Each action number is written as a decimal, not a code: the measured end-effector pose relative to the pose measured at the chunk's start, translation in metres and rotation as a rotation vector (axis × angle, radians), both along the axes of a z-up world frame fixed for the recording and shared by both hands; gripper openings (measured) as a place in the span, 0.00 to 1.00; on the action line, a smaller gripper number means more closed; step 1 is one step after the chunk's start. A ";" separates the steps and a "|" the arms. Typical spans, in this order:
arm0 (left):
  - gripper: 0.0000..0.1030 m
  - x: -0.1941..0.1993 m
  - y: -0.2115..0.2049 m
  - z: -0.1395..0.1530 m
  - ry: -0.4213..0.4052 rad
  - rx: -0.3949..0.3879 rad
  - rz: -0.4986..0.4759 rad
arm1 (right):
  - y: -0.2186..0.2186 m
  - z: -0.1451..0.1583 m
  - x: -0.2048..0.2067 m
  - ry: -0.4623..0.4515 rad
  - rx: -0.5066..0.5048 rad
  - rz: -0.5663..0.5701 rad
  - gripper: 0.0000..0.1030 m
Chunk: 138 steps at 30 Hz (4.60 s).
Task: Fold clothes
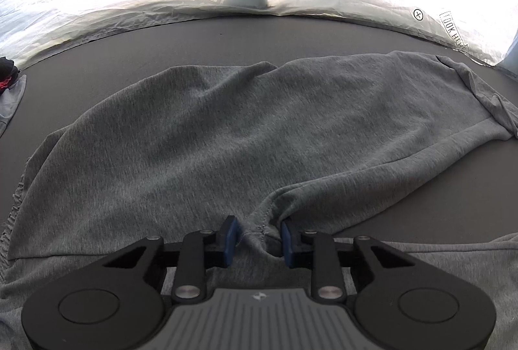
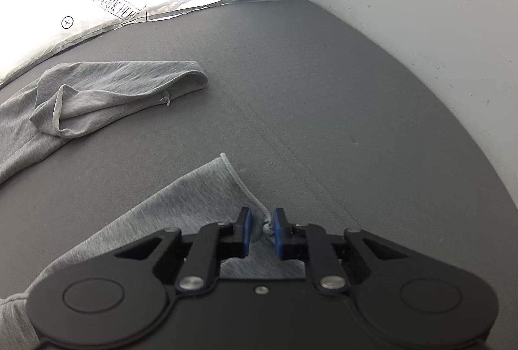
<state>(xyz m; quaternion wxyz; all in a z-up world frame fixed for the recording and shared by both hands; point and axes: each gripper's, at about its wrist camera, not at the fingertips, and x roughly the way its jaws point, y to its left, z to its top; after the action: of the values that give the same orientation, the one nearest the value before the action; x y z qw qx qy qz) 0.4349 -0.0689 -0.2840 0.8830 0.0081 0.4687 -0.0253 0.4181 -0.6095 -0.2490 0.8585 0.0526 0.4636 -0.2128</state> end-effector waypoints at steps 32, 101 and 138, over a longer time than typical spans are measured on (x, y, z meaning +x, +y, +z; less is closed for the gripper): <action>0.64 0.070 0.060 0.045 -0.141 -0.180 0.352 | -0.016 0.083 0.058 -0.339 -0.020 -0.187 0.41; 0.07 -0.192 0.253 0.134 -0.433 -0.317 0.934 | -0.054 0.118 -0.140 -0.682 0.327 -0.340 0.00; 0.07 -0.185 0.260 0.115 -0.410 -0.384 0.877 | -0.096 0.103 -0.192 -0.807 0.458 -0.375 0.00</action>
<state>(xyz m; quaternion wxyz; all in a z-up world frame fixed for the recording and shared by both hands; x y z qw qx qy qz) 0.2501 0.1913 -0.1692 0.8697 -0.3465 0.2323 0.2638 0.2259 -0.7053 -0.1459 0.8827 0.4005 0.1118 -0.2189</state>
